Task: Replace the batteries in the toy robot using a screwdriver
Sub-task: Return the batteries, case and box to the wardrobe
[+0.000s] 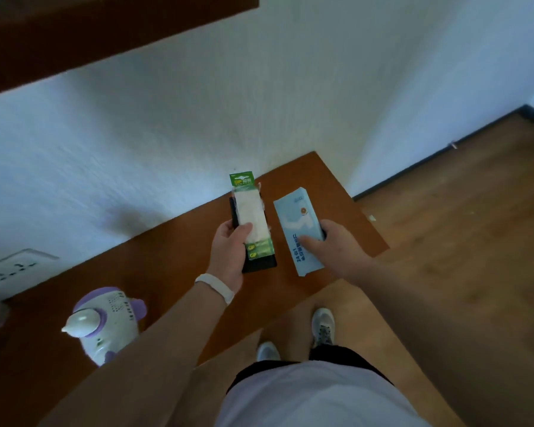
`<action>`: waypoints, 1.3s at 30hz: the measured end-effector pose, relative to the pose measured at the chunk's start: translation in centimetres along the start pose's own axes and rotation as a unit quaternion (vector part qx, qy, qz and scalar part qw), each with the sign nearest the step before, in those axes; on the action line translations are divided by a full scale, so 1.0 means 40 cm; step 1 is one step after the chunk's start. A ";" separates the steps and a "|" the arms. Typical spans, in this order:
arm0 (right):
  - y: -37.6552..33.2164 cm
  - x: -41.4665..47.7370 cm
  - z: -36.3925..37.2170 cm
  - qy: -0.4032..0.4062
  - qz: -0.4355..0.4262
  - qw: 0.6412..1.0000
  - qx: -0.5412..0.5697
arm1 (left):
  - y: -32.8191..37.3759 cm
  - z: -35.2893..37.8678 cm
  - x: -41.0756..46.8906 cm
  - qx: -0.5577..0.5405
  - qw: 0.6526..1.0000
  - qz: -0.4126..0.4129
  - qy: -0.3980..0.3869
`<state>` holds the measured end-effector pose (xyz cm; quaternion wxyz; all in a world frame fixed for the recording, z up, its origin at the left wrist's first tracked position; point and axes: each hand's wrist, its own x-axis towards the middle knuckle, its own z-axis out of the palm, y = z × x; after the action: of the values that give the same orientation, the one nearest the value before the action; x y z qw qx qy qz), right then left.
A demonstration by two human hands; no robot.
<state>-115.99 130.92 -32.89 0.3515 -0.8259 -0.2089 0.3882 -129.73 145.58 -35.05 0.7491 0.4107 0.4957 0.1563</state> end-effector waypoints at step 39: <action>0.764 -0.618 -1.055 0.411 0.053 0.836 0.361 | -0.382 1.427 -0.507 0.230 0.897 0.011 -0.377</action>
<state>-95.63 77.64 -24.32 0.6569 -0.7338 0.1539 0.0795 -91.98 96.92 -24.58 0.7630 0.6051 0.1931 -0.1201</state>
